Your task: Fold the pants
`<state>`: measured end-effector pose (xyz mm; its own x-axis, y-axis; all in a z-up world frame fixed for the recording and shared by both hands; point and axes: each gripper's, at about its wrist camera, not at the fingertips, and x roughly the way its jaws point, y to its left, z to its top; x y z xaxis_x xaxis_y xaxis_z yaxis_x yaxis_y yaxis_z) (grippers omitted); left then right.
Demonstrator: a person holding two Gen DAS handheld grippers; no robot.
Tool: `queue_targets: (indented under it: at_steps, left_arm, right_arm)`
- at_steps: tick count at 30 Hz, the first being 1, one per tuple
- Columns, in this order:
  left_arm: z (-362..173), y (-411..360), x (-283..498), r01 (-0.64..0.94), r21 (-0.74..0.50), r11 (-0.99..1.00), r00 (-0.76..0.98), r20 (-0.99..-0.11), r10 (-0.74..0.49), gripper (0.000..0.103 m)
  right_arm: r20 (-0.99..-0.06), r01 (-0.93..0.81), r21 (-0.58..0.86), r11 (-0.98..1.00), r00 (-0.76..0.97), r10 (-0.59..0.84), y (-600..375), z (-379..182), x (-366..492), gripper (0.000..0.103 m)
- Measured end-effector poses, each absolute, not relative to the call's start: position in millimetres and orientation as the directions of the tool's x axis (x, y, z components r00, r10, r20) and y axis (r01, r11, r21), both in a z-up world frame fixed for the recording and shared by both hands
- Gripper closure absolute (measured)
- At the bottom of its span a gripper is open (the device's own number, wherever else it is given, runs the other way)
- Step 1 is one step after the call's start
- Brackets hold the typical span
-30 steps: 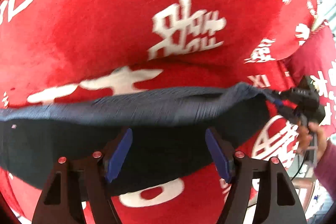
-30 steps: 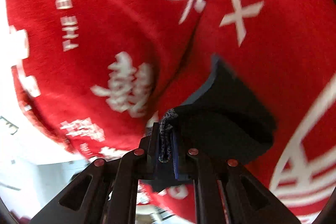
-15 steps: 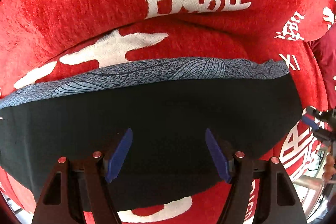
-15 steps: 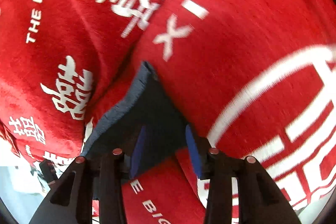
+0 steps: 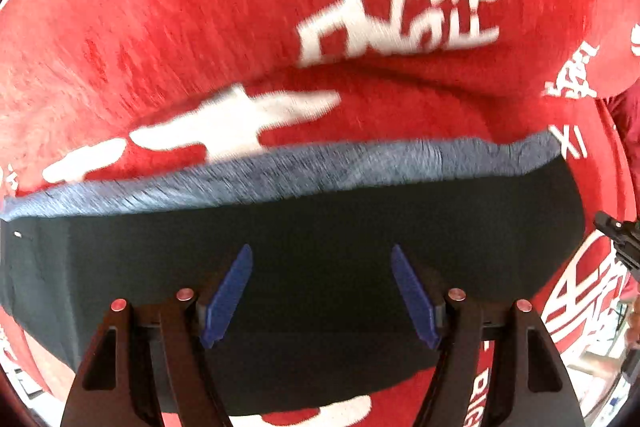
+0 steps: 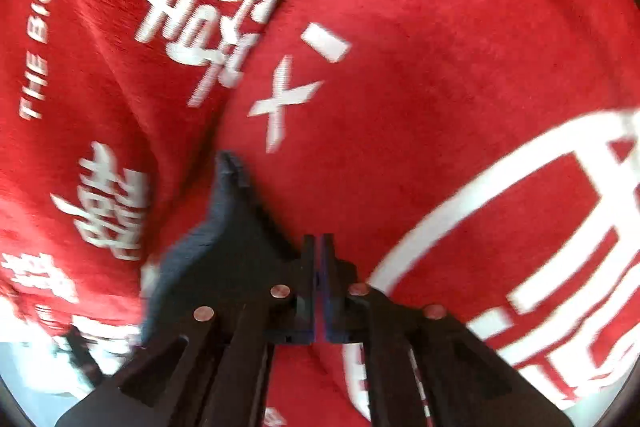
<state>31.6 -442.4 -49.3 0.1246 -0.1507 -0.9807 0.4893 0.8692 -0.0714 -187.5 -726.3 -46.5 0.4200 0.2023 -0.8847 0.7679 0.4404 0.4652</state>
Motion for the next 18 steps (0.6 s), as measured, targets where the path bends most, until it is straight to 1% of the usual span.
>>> queue_targets:
  at_steps: [1,2,3,4,5,7,8,9,11,12,14,16,18]
  left_arm:
    - [-47.2,-441.6,32.6,0.497,-0.054,0.866,0.145,-0.979,-0.144,0.03]
    - [-48.2,-440.3,34.7,0.504,-0.028,0.863,0.162,-0.979,-0.126,0.03]
    - [-50.4,-439.6,35.9,0.503,-0.009,0.864,0.169,-0.98,-0.108,0.03]
    - [-54.3,-438.0,38.7,0.495,0.016,0.869,0.176,-0.981,-0.082,0.03]
    - [-58.0,-435.2,41.8,0.481,0.029,0.876,0.18,-0.981,-0.067,0.03]
    - [-66.1,-431.6,49.1,0.438,0.053,0.898,0.203,-0.978,-0.041,0.03]
    - [-69.9,-429.6,52.8,0.412,0.074,0.908,0.22,-0.975,-0.02,0.03]
    - [-75.6,-428.0,57.8,0.375,0.09,0.922,0.232,-0.973,0.0,0.03]
    - [-84.9,-423.9,66.4,0.318,0.089,0.944,0.234,-0.972,0.013,0.03]
    - [-90.3,-422.8,71.5,0.294,0.081,0.952,0.232,-0.973,0.011,0.028]
    - [-93.2,-425.4,77.4,0.28,0.095,0.955,0.267,-0.964,0.018,0.023]
    - [-96.6,-432.1,86.4,0.285,0.125,0.95,0.276,-0.96,0.044,0.023]
    - [-93.2,-434.3,92.7,0.267,0.121,0.956,0.262,-0.964,0.049,0.023]
  right_arm:
    - [-0.873,0.724,0.485,0.491,0.437,0.217,-718.0,-37.2,-178.3,0.097]
    - [-0.868,0.685,0.492,0.537,0.438,0.235,-707.9,-31.5,-167.3,0.083]
    - [-0.868,0.646,0.489,0.586,0.426,0.255,-694.2,-29.0,-152.6,0.055]
    - [-0.869,0.602,0.487,0.633,0.409,0.28,-677.6,-29.9,-134.9,0.042]
    - [-0.866,0.55,0.491,0.675,0.392,0.31,-660.3,-33.4,-115.8,0.039]
    - [-0.862,0.468,0.499,0.729,0.356,0.362,-628.0,-46.7,-83.6,0.044]
    - [-0.857,0.436,0.507,0.744,0.345,0.382,-614.2,-54.0,-68.4,0.05]
    - [-0.85,0.406,0.519,0.753,0.338,0.403,-600.7,-62.6,-52.9,0.053]
    - [-0.857,0.378,0.509,0.773,0.307,0.414,-578.4,-82.3,-27.3,0.055]
    - [-0.873,0.374,0.482,0.792,0.286,0.396,-570.2,-91.0,-17.5,0.055]
    - [-0.891,0.354,0.426,0.833,0.327,0.316,-566.3,-91.7,-1.1,0.055]
    - [-0.901,0.389,0.394,0.833,0.34,0.268,-575.0,-93.7,12.0,0.055]
    - [-0.923,0.475,0.356,0.805,0.315,0.222,-594.2,-96.2,15.8,0.055]
